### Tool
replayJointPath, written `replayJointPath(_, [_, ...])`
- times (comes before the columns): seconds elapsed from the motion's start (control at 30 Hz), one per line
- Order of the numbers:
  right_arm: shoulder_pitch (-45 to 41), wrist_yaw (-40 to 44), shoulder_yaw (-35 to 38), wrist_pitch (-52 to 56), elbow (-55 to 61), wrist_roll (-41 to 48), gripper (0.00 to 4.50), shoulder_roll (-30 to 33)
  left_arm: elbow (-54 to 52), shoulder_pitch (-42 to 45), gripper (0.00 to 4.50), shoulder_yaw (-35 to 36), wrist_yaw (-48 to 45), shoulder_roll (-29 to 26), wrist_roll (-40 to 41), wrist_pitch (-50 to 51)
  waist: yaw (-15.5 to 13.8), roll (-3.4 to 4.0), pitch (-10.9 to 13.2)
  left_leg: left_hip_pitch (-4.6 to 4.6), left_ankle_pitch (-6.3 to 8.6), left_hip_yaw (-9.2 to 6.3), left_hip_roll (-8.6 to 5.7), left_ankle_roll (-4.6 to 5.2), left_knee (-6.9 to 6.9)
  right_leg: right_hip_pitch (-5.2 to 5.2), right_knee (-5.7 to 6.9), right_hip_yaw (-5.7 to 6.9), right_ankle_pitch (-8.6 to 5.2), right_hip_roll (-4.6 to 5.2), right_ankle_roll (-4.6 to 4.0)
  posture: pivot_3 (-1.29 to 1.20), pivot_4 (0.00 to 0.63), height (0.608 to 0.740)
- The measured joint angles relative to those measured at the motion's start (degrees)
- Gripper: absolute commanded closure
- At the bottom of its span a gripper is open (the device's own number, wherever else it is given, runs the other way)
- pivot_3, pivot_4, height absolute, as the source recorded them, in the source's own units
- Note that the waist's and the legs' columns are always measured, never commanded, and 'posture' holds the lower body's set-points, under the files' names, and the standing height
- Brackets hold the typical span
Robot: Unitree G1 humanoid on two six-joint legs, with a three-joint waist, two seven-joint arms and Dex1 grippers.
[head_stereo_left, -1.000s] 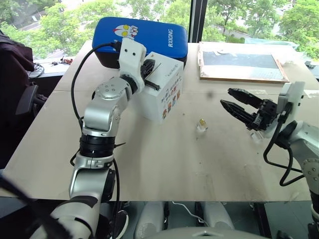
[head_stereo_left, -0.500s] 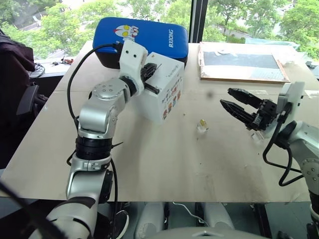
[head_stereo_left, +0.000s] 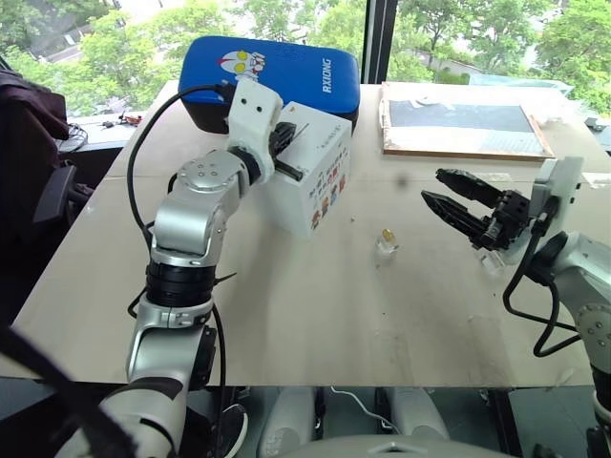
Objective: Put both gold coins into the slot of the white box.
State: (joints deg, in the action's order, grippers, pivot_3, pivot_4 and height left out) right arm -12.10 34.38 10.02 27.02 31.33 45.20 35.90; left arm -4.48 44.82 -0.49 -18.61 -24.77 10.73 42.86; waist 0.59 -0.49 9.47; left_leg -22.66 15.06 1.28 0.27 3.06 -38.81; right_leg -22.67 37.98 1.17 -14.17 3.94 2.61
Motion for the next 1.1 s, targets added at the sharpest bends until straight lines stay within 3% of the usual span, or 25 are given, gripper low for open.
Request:
replayJointPath(0.37, [-0.09,0.31,-0.01,-0.12,-0.03,-0.8,2.31,-0.32,0.85,0.1,4.5,-0.19,0.66,0.09,-0.25,-1.29,0.14,0.0,0.0,0.03,0.0,0.01,0.05,0.0,0.0,-0.01,0.0,-0.04,0.0,0.02,0.0,0.0,0.15,0.74])
replayJointPath(0.67, [-0.11,0.37,0.0,-0.14,-0.06,-0.9,2.31,-0.42,1.01,0.35,4.5,-4.52,0.54,-2.52,-6.29,-7.17,0.09,-0.02,0.01,0.03,0.0,0.01,0.05,0.0,0.13,-0.02,-0.07,-0.04,0.0,0.06,-0.01,0.0,0.15,0.74])
replayJointPath(1.1, [-0.79,1.06,0.01,0.13,-0.16,-0.78,2.31,-0.39,-2.28,-1.88,4.5,-1.1,3.34,3.34,-6.46,-4.27,-0.86,-0.03,0.02,-0.04,0.0,-0.01,0.01,0.0,0.33,-0.03,-0.29,0.04,0.0,0.09,-0.01,0.0,0.15,0.74])
